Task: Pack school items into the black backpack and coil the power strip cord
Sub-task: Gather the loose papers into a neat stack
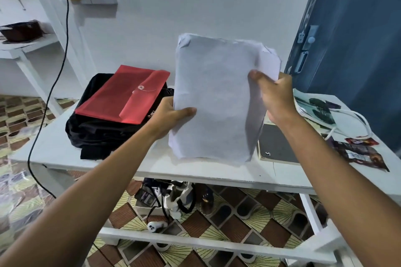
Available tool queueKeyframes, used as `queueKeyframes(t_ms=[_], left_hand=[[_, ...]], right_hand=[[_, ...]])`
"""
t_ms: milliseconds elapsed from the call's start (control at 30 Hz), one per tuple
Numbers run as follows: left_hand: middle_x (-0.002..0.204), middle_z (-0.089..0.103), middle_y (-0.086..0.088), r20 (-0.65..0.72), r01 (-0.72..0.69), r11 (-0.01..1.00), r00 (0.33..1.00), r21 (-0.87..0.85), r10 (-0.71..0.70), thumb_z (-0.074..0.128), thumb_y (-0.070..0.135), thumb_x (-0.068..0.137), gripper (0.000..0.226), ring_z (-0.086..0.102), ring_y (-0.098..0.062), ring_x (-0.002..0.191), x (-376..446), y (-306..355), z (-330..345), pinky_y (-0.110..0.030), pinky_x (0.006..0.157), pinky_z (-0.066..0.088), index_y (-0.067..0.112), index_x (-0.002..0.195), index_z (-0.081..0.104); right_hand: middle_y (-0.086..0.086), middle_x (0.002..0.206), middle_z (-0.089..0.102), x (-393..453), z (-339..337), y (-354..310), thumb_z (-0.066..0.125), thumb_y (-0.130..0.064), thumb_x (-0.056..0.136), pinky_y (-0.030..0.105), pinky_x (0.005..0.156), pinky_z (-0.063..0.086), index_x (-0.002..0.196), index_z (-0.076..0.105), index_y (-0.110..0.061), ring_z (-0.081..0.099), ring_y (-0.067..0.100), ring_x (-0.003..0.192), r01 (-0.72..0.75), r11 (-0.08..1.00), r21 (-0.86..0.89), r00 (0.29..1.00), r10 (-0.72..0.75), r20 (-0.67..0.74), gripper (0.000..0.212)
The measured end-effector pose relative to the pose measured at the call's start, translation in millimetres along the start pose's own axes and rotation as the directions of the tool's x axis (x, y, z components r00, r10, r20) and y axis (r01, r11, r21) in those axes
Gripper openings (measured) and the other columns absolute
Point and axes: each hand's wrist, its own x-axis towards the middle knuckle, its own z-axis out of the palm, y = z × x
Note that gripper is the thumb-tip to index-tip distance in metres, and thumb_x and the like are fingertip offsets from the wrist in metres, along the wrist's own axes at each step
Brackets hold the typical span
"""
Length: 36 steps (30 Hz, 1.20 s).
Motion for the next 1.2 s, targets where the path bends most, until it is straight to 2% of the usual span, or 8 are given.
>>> queueKeyframes(t_ms=[100, 233, 300, 533, 700, 800, 1067, 1200], left_hand=[[0.095, 0.074, -0.009, -0.084, -0.045, 0.999, 0.995, 0.011, 0.046, 0.065, 0.000, 0.087, 0.011, 0.072, -0.024, 0.086, -1, -7, 9, -0.037, 0.078, 0.058, 0.003, 0.097, 0.068], [0.088, 0.075, -0.001, -0.085, -0.040, 0.999, 0.996, -0.014, 0.039, 0.062, -0.001, 0.089, 0.016, 0.072, -0.021, 0.084, -6, -20, 11, -0.032, 0.073, 0.058, 0.011, 0.094, 0.070], [0.089, 0.075, -0.001, -0.083, -0.038, 0.998, 0.996, -0.042, 0.035, 0.061, -0.002, 0.089, 0.015, 0.072, -0.021, 0.085, -9, -24, 15, -0.032, 0.072, 0.058, 0.008, 0.098, 0.069], [0.094, 0.072, -0.012, -0.154, -0.065, 0.998, 0.986, -0.015, 0.062, 0.066, 0.010, 0.085, 0.009, 0.069, -0.029, 0.088, -13, -33, 27, -0.048, 0.082, 0.057, 0.014, 0.092, 0.069], [0.081, 0.073, 0.008, -0.246, -0.039, 0.998, 0.968, 0.050, 0.050, 0.062, 0.005, 0.090, 0.021, 0.071, -0.016, 0.080, -17, -37, 40, -0.043, 0.078, 0.059, 0.024, 0.084, 0.068], [0.084, 0.072, 0.006, -0.253, -0.013, 0.998, 0.967, 0.056, 0.026, 0.062, 0.006, 0.091, 0.018, 0.071, -0.012, 0.078, -24, -42, 46, -0.038, 0.077, 0.059, 0.022, 0.086, 0.067], [0.095, 0.072, -0.013, -0.151, 0.106, 0.967, 0.986, 0.233, -0.072, 0.069, 0.012, 0.087, 0.011, 0.070, -0.030, 0.088, -35, -59, 38, -0.049, 0.081, 0.057, 0.021, 0.090, 0.065], [0.094, 0.069, -0.022, -0.159, 0.170, 0.953, 0.978, 0.251, -0.132, 0.065, 0.015, 0.091, 0.011, 0.070, -0.038, 0.077, -36, -62, 39, -0.053, 0.059, 0.058, 0.024, 0.085, 0.062]], right_hand=[[-0.007, 0.069, 0.069, 3, -3, 1, 0.077, -0.016, 0.077, 0.024, 0.067, 0.049, 0.066, 0.071, -0.016, 0.062, 0.008, 0.067, -0.087, 0.994, 0.067, 0.995, 0.083, 0.060, 0.013], [-0.005, 0.079, 0.074, -1, -20, 12, 0.084, -0.027, 0.059, 0.024, 0.070, 0.054, 0.079, 0.071, -0.014, 0.069, 0.011, 0.076, -0.225, 0.974, 0.025, 0.937, 0.209, 0.281, 0.026], [-0.008, 0.075, 0.074, -8, -24, 22, 0.076, -0.013, 0.072, 0.019, 0.064, 0.052, 0.083, 0.069, -0.015, 0.069, 0.006, 0.071, -0.244, 0.970, -0.009, 0.914, 0.233, 0.332, 0.014], [-0.009, 0.079, 0.074, -19, -18, 41, 0.070, -0.013, 0.084, 0.023, 0.074, 0.055, 0.083, 0.070, -0.017, 0.069, 0.008, 0.077, -0.162, 0.987, 0.018, 0.969, 0.155, 0.194, 0.004], [-0.009, 0.078, 0.073, -33, -13, 52, 0.069, -0.017, 0.086, 0.035, 0.080, 0.054, 0.079, 0.071, -0.019, 0.068, 0.014, 0.078, -0.071, 0.997, -0.043, 0.988, 0.076, 0.137, 0.007], [-0.014, 0.077, 0.073, -42, -12, 57, 0.067, -0.015, 0.088, 0.028, 0.078, 0.053, 0.081, 0.070, -0.020, 0.068, 0.006, 0.079, -0.048, 0.998, -0.040, 0.991, 0.053, 0.126, 0.009], [-0.025, 0.075, 0.071, -57, -18, 75, 0.063, -0.009, 0.090, 0.011, 0.071, 0.050, 0.085, 0.066, -0.026, 0.065, -0.008, 0.075, -0.110, 0.991, -0.074, 0.978, 0.121, 0.172, 0.018], [-0.022, 0.067, 0.067, -56, -20, 75, 0.066, -0.014, 0.088, 0.006, 0.060, 0.045, 0.082, 0.065, -0.027, 0.061, -0.009, 0.066, -0.093, 0.988, -0.122, 0.983, 0.110, 0.147, 0.015]])
